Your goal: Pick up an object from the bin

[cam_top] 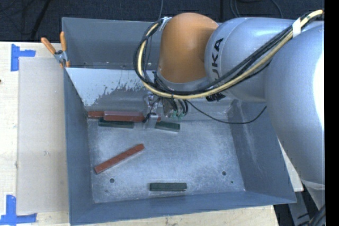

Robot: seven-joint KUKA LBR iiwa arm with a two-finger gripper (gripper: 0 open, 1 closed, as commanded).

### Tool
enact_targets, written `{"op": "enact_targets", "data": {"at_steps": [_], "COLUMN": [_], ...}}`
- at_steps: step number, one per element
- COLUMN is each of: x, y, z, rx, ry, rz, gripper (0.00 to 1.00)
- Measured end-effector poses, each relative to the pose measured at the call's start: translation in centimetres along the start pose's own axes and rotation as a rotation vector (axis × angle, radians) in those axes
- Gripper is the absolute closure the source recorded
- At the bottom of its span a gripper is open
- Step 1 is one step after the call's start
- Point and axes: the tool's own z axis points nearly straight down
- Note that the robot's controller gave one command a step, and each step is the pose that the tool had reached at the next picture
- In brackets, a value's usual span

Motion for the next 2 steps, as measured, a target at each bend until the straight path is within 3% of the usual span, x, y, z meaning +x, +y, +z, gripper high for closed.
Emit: {"op": "enact_targets", "data": {"at_steps": [2], "x": [-0.04], "y": [0.01], "z": [-0.84], "rx": [0.0], "ry": [-0.001], "rz": [-0.001], "gripper": [1.0]}}
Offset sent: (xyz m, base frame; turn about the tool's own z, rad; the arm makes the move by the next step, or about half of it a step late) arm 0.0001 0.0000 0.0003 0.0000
